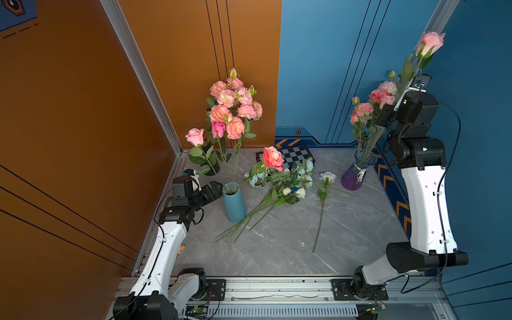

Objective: Place the pink flowers into the vase
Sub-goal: Place the flower in the vase.

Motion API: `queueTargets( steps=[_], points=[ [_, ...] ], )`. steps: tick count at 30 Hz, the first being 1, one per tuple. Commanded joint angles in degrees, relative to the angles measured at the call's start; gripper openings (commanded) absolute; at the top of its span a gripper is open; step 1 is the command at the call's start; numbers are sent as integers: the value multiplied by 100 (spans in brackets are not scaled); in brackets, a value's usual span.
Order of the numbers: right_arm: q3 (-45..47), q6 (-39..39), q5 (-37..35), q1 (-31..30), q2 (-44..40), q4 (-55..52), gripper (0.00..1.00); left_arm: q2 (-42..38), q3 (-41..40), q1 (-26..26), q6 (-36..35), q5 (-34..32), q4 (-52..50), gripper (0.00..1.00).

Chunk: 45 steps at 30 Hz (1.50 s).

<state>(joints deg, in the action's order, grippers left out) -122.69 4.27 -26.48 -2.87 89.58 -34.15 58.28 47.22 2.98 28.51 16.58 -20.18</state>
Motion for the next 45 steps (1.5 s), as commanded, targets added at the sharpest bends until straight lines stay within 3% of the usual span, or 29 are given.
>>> queueTargets(
  steps=[1,10,15,22,34,45],
  points=[
    [146,-36,218,192,185,942,0,104,-16,27,-98,68,33,99],
    [-321,-337,92,404,700,1343,0,220,-19,180,-92,77,6,99],
    [-68,-360,65,472,837,1412,0,268,-4,268,-102,73,6,99],
    [491,-410,175,686,830,1867,0,280,-23,329,-118,92,-25,99],
    [315,161,673,1139,692,1756,0,395,4,343,-162,45,-23,99],
    [402,109,695,1213,676,1666,0,352,-24,345,-169,16,-29,99]
  ],
)
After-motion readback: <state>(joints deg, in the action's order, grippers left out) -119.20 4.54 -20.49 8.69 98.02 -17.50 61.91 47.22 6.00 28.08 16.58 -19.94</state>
